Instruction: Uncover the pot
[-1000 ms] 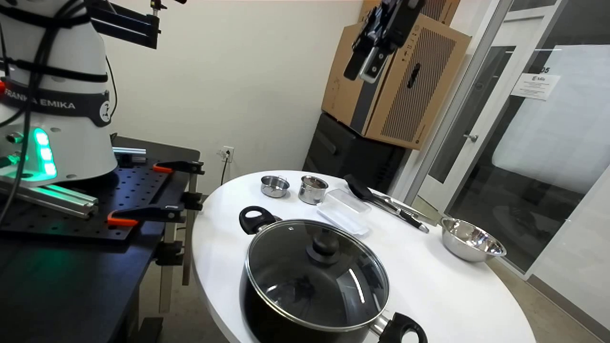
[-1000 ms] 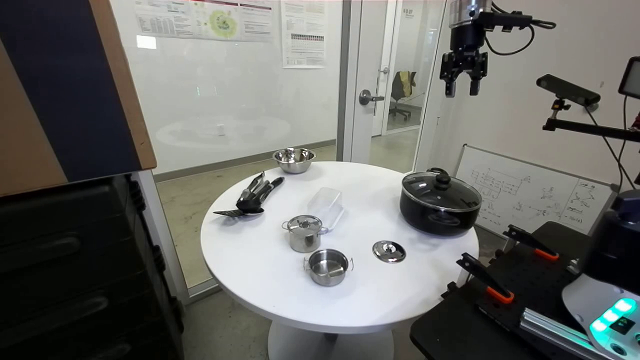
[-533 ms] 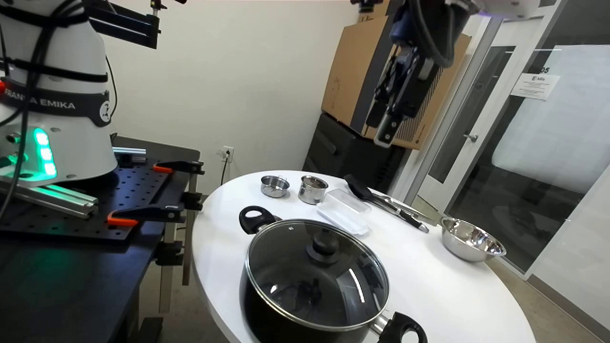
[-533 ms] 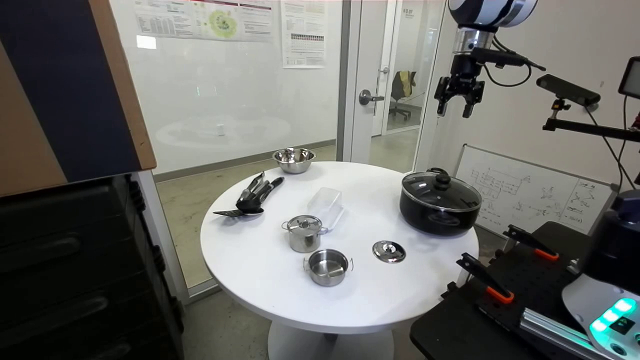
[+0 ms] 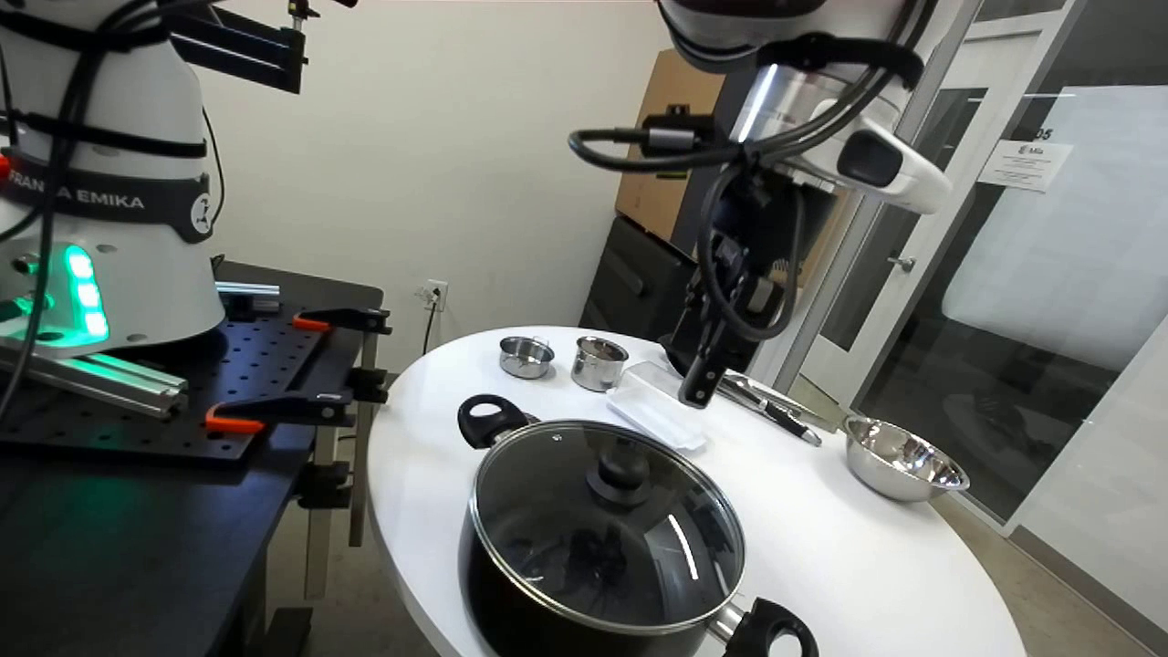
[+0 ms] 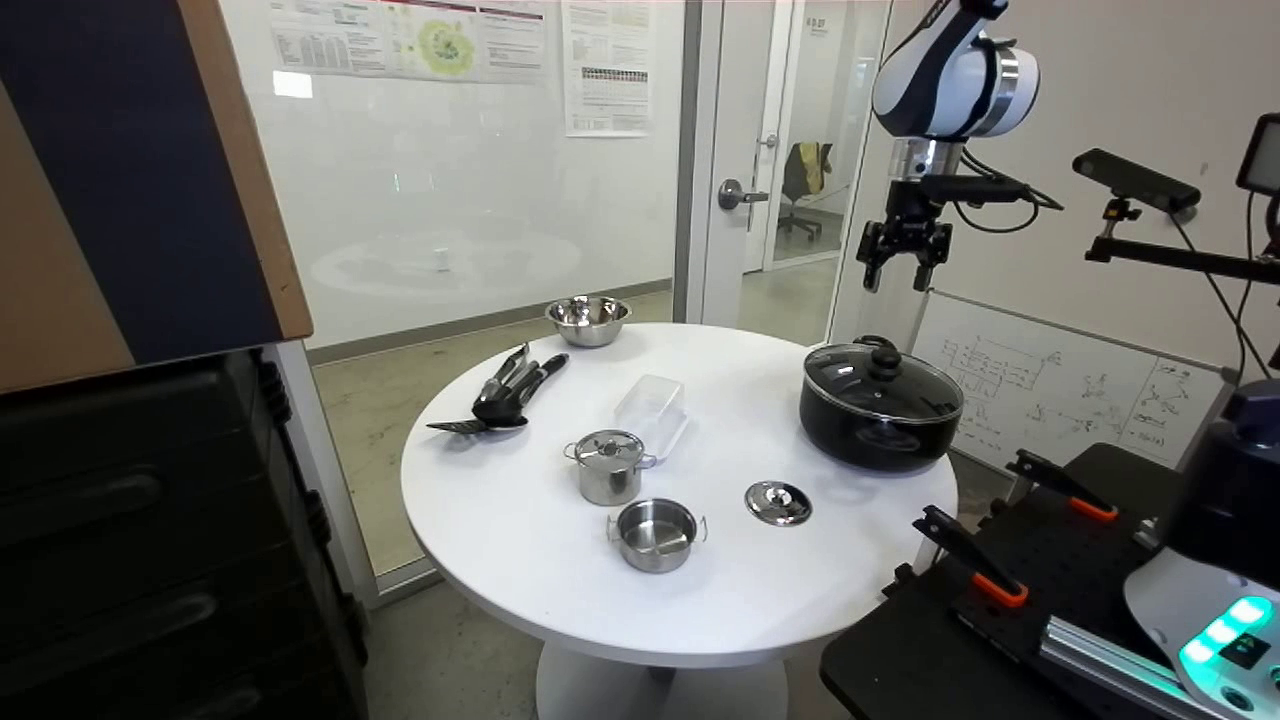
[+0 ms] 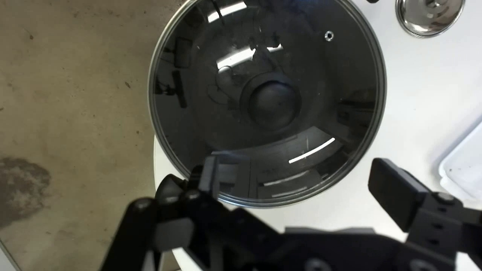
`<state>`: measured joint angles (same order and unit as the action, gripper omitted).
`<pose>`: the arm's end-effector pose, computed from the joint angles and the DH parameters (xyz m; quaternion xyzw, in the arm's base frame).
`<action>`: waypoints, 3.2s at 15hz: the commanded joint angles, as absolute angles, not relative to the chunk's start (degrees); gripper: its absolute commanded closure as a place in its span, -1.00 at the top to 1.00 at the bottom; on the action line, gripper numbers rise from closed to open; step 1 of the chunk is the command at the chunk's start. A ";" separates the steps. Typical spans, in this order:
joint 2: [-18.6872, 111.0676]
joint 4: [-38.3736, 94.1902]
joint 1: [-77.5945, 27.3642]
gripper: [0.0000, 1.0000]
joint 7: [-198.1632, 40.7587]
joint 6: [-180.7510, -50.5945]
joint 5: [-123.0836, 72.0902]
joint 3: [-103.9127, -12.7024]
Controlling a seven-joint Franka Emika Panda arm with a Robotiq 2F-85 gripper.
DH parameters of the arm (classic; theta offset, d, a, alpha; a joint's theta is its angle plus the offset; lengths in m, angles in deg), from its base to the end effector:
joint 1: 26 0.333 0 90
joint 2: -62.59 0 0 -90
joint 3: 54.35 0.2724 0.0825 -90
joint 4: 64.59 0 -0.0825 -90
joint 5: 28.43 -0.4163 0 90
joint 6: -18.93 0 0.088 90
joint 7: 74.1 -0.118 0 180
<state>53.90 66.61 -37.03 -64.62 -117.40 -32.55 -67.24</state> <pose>0.4884 -0.2185 0.2034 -0.9880 0.1513 0.0254 0.0151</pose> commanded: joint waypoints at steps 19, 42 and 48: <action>48.28 67.66 -39.05 1.00 -64.79 -119.35 -28.72 -65.96; 42.13 66.09 -39.89 1.00 -64.17 -123.08 -33.25 -62.90; 40.62 64.67 -40.25 0.47 -64.06 -123.20 -33.46 -62.39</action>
<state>42.00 66.08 -39.93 -63.82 -122.37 -32.60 -62.88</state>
